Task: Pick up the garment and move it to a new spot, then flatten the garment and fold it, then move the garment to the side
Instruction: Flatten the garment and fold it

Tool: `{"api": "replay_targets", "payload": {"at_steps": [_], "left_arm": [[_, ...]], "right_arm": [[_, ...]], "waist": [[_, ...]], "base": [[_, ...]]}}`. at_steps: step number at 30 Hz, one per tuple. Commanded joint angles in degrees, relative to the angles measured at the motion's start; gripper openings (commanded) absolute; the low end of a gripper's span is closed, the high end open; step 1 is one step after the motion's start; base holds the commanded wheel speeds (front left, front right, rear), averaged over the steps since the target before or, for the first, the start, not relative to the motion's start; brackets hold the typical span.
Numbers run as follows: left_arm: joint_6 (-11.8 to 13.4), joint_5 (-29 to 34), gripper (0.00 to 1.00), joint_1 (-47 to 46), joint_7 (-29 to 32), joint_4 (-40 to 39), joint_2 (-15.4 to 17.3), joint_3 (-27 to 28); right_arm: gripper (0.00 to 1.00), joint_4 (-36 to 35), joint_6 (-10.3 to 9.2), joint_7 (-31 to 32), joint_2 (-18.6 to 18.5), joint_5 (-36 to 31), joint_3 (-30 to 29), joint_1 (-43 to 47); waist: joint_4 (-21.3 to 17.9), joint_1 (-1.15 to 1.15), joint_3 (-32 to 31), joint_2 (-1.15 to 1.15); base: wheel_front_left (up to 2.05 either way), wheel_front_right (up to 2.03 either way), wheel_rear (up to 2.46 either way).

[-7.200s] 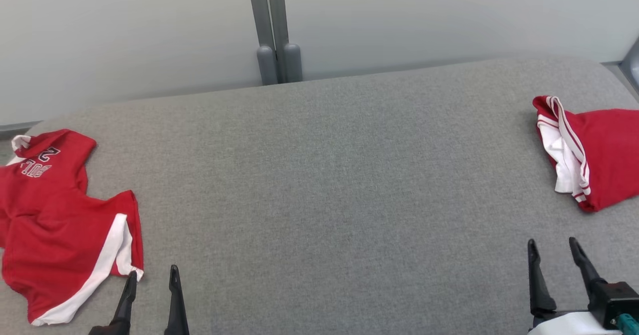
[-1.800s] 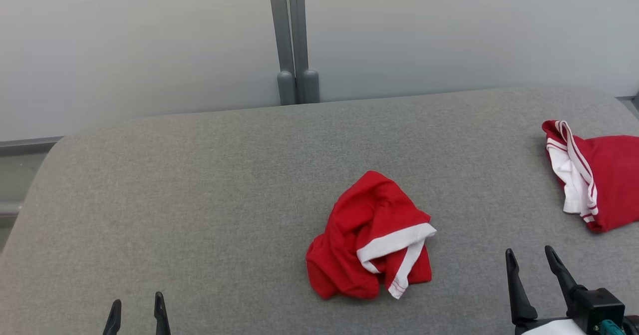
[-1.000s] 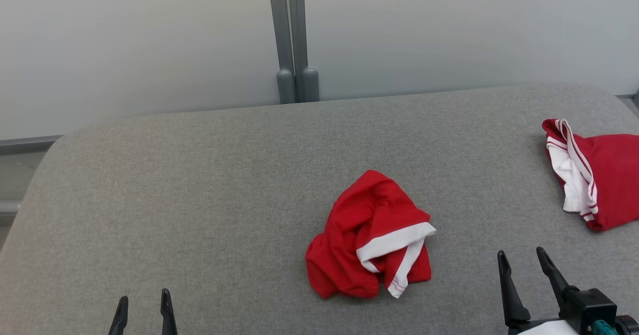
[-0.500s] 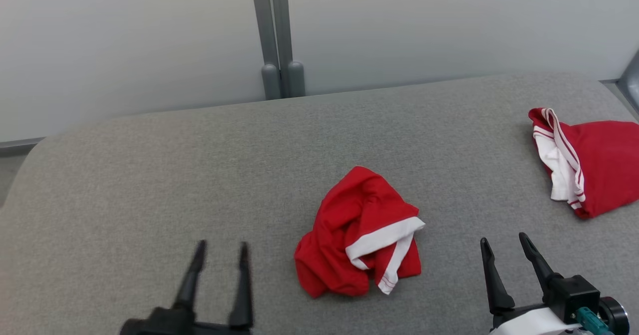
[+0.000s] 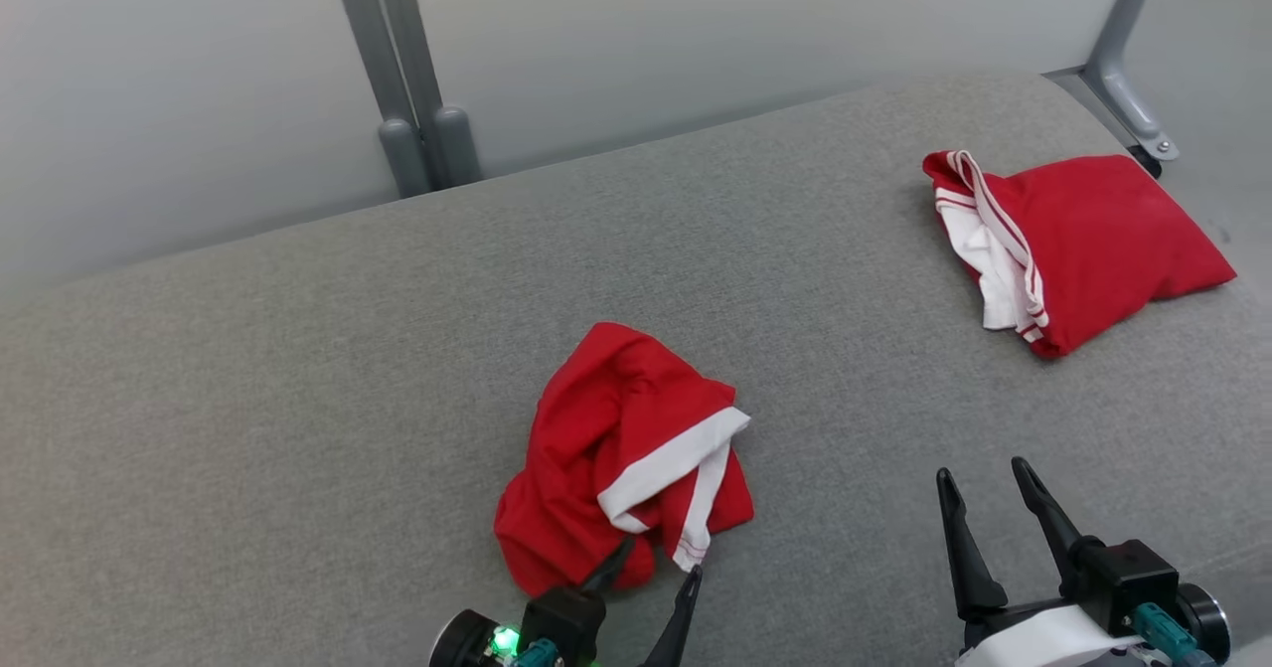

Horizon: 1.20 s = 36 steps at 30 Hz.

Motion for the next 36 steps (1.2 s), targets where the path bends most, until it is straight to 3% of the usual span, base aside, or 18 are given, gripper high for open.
{"api": "replay_targets", "payload": {"at_steps": [1,9,17,18,20,21,27,32,36], "left_arm": [[0.81,-1.07,1.0,-1.51,0.01,1.46,0.32,-0.49],[5.69,-2.36,1.0,-4.23,0.0,9.0,0.34,1.47],[7.26,-1.3,1.0,-5.03,0.0,11.77,0.34,3.83],[7.29,-1.38,0.85,-4.91,0.0,11.86,0.34,4.41],[6.69,-1.63,0.1,-4.58,0.0,12.08,0.4,5.17],[6.44,-1.77,0.0,-4.45,0.0,11.87,0.54,5.61],[3.78,-4.61,0.0,-2.55,0.0,6.02,1.44,10.01],[1.49,-8.75,0.0,-1.49,0.0,-5.45,1.95,14.54],[1.03,-12.53,0.0,-1.99,2.12,-15.21,2.27,16.84]], "right_arm": [[1.0,0.06,-0.02,-0.16,-0.08,0.37,0.01,-0.74],[1.0,0.11,-0.02,-0.15,-0.07,1.1,-0.68,-0.98],[1.0,0.43,-0.02,-0.15,-0.08,1.52,-0.89,-1.22],[1.0,0.38,-0.02,-0.15,-0.08,1.64,-0.96,-1.17],[1.0,0.36,-0.02,-0.15,-0.08,1.66,-1.12,-1.12],[1.0,0.36,-0.02,-0.15,-0.08,1.69,-1.17,-1.07],[1.0,0.28,-0.02,-0.15,-0.09,1.78,-1.82,-0.22],[1.0,0.29,-0.02,-0.15,-0.08,2.08,-2.01,0.24],[1.0,0.56,-0.02,-0.15,-0.09,2.16,-1.8,0.1]], "waist": [[-2.96,0.0,1.59,0.0],[-4.55,0.0,2.45,0.0],[-3.57,0.0,2.68,0.0],[-3.32,0.0,2.68,0.0],[-2.85,0.0,2.64,0.0],[-2.67,0.0,2.6,0.0],[-1.27,0.0,2.3,0.0],[0.15,0.0,2.09,0.0],[1.01,0.0,1.97,0.0]], "base": [[0.0,0.0,0.0],[0.0,0.0,0.0],[0.0,0.0,0.0],[0.0,0.0,0.0],[0.0,0.0,0.0],[0.0,0.0,0.0],[0.0,0.0,0.0],[0.0,0.0,0.0],[0.0,0.0,0.0]]}}
